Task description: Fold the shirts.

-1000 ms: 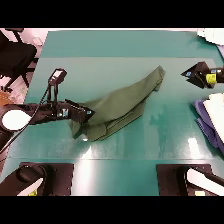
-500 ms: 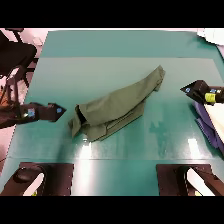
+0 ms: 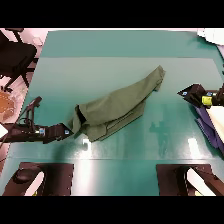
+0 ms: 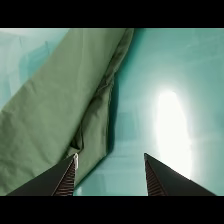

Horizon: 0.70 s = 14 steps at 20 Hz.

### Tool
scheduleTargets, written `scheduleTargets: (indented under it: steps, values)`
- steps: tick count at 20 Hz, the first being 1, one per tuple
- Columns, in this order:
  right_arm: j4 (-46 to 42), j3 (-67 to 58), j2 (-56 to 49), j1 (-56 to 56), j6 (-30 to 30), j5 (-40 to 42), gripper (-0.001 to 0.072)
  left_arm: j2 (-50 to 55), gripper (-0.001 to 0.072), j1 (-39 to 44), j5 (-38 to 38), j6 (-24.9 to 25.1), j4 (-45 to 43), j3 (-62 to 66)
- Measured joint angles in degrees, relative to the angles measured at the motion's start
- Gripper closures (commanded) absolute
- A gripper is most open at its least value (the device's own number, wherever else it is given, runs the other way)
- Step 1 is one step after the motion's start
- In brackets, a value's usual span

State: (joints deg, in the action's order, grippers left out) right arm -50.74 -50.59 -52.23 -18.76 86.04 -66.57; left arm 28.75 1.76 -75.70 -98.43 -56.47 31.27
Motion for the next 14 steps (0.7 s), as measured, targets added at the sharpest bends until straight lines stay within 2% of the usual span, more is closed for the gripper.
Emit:
scheduleTargets:
  steps: [10,14]
  values:
    - [-0.22,-0.02,-0.15,0.0,-0.2,0.83,0.0227,-0.07,-0.0004,-0.22,11.13,-11.3,4.35,-10.29]
    - [-0.31,0.0,-0.15,0.0,-0.22,1.7,0.0227,-0.07,-0.0003,-0.22,14.95,-20.35,2.47,-13.86]
